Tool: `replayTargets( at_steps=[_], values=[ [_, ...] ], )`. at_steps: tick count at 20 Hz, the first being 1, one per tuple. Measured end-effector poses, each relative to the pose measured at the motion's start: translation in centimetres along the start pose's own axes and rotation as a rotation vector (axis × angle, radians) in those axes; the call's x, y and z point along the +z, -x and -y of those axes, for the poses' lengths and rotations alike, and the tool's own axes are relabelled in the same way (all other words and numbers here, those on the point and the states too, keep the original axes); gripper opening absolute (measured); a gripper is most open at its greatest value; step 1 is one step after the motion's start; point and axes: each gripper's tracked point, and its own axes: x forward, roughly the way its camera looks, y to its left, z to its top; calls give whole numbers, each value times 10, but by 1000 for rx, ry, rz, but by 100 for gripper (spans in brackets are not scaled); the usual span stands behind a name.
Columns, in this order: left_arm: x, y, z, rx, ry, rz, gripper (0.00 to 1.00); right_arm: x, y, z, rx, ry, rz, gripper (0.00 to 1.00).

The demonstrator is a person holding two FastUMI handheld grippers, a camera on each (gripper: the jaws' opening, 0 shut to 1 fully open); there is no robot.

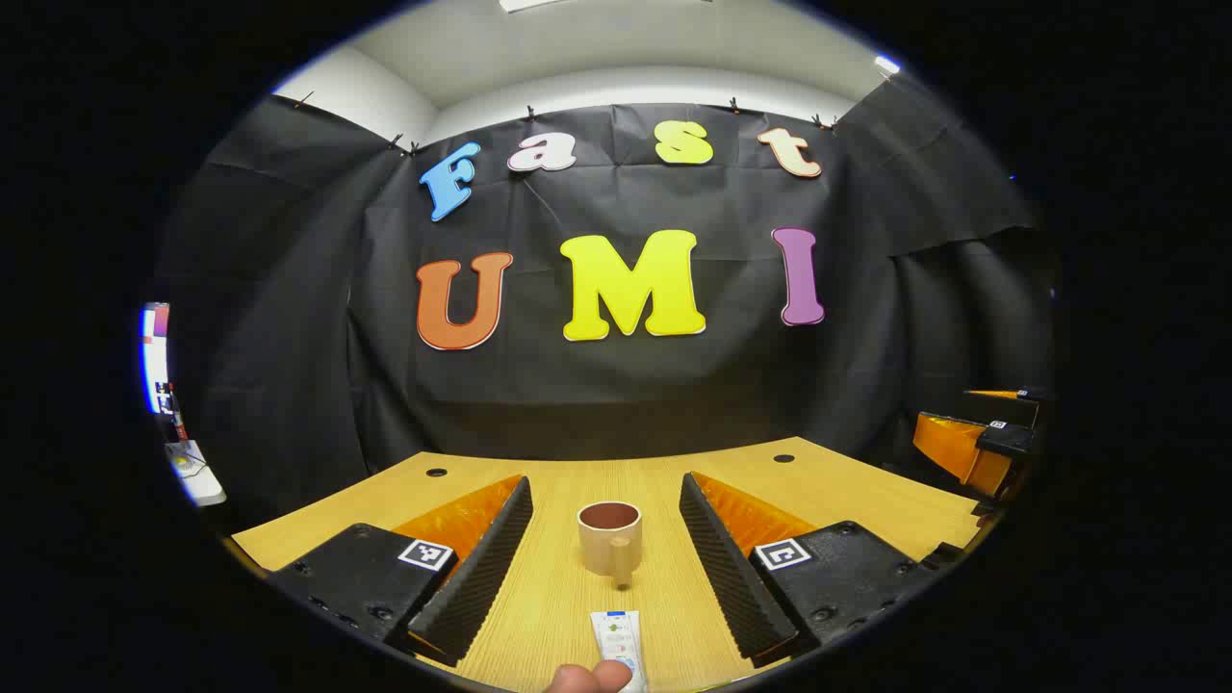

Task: Put the toothbrush and toothpaste on the desktop into the cup, then pick up the cup and place it on the coaster on the desktop.

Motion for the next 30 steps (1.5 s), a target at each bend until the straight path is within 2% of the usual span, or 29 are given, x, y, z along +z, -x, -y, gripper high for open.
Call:
replayTargets(
  at_steps=[15,24,26,30],
  values=[
    [-10,2,-1,5,33,-46,98,-7,-1,5,-18,-19,-13,94],
    [-12,4,1,-4,17,-66,98,-10,1,4,-13,-27,-16,94],
    [-23,3,4,-12,10,-106,98,-18,0,5,-18,-21,-29,94],
    [-68,5,9,-26,41,-280,98,-34,-1,13,-42,1,-57,94]
  ],
)
